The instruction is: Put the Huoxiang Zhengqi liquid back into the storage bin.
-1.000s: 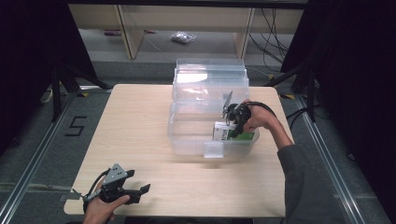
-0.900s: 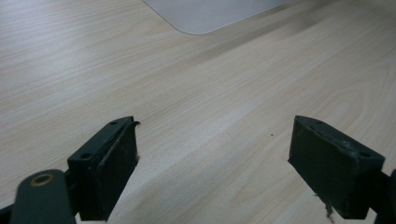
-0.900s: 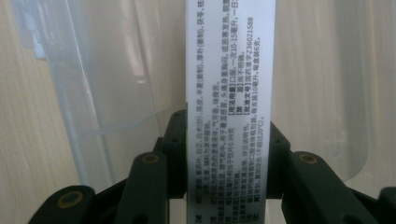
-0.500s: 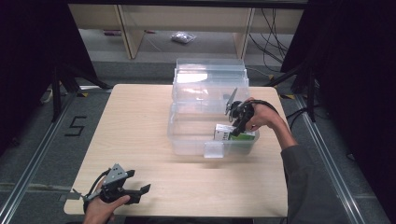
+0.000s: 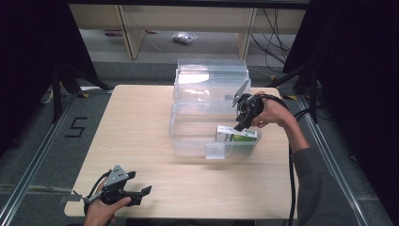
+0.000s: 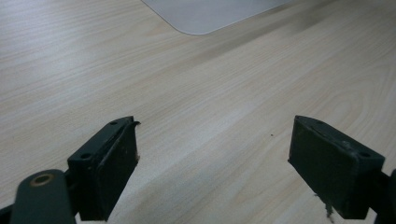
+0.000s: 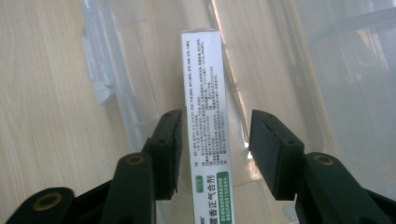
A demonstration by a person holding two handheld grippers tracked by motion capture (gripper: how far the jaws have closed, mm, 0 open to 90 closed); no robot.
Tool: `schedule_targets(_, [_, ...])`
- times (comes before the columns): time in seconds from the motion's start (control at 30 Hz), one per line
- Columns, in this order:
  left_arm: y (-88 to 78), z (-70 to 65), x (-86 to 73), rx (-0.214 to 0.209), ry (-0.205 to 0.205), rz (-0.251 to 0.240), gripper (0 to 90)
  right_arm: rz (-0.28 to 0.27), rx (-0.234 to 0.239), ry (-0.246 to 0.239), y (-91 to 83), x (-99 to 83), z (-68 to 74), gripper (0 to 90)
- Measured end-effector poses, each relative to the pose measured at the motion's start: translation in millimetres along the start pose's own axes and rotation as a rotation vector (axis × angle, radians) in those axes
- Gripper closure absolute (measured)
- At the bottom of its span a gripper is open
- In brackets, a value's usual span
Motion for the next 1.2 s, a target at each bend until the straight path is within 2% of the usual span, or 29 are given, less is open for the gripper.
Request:
schedule_targets(0.03, [0.6,-0.3,0.1,-0.008,-0.002,-0.004,14.8,0.004,-0.011,0.028,-1.6,-0.6,1.8,52.7])
schedule_targets(0.13, [0.5,0.0,-0.1,-0.006,-0.002,-0.002,14.8,-0.005,-0.013,0.034,-2.5,1.1,3.3,50.6])
schedule_targets(0.17, [0.5,-0.3,0.0,-0.007,-0.004,-0.003,14.9,-0.019,-0.018,0.056,-4.6,3.8,5.8,48.7])
schedule_targets(0.2, [0.5,-0.3,0.0,-0.007,-0.004,-0.003,14.9,-0.019,-0.018,0.056,-4.6,3.8,5.8,48.7])
schedule_targets(0.23, [0.5,-0.3,0.0,-0.007,-0.002,-0.003,14.9,-0.027,-0.032,0.076,-6.9,5.3,7.5,47.2])
schedule_targets(0.4, [0.5,-0.1,0.0,-0.006,-0.003,-0.003,14.9,-0.022,-0.073,0.102,-10.8,6.1,7.7,43.8])
schedule_targets(0.43, [0.3,-0.1,0.1,-0.005,-0.003,-0.004,14.9,-0.048,-0.079,0.100,-12.3,8.7,7.2,42.1])
schedule_targets(0.47, [0.4,-0.1,0.1,-0.006,-0.003,-0.004,14.9,-0.048,-0.079,0.100,-12.3,8.7,7.2,42.1])
schedule_targets(0.53, [0.7,0.1,0.2,-0.003,-0.009,-0.007,14.8,-0.059,-0.101,0.131,-13.3,8.6,9.4,38.8])
schedule_targets(0.7, [0.5,0.5,0.3,-0.003,-0.006,-0.006,14.8,-0.089,-0.119,0.146,-15.1,8.5,11.3,36.9])
schedule_targets(0.73, [0.7,0.3,0.3,-0.005,-0.006,-0.007,14.9,-0.103,-0.134,0.167,-17.2,8.7,10.9,36.3])
schedule_targets(0.87, [0.1,1.0,0.3,-0.001,-0.004,-0.004,14.9,-0.134,-0.131,0.190,-18.4,9.1,11.8,35.4])
schedule_targets(1.1, [0.0,1.4,0.0,0.002,-0.006,-0.002,14.9,-0.149,-0.155,0.232,-14.0,7.1,15.5,31.7])
schedule_targets(1.17, [0.0,1.3,0.0,0.001,-0.006,-0.002,14.9,-0.155,-0.153,0.230,-13.5,7.6,16.5,30.5])
schedule_targets(1.2, [0.0,1.0,0.2,0.000,-0.005,-0.003,14.8,-0.158,-0.157,0.247,-13.1,7.8,20.2,29.6])
Point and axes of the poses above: each handheld gripper's, and its own axes: y roughly forward along the jaws, x roughly out of its top, z roughly to its left, the point moved 10 cm from there along y, roughly forward along the jaws, and after that the axes turned 15 degrees about -z, right-handed, at the moved point
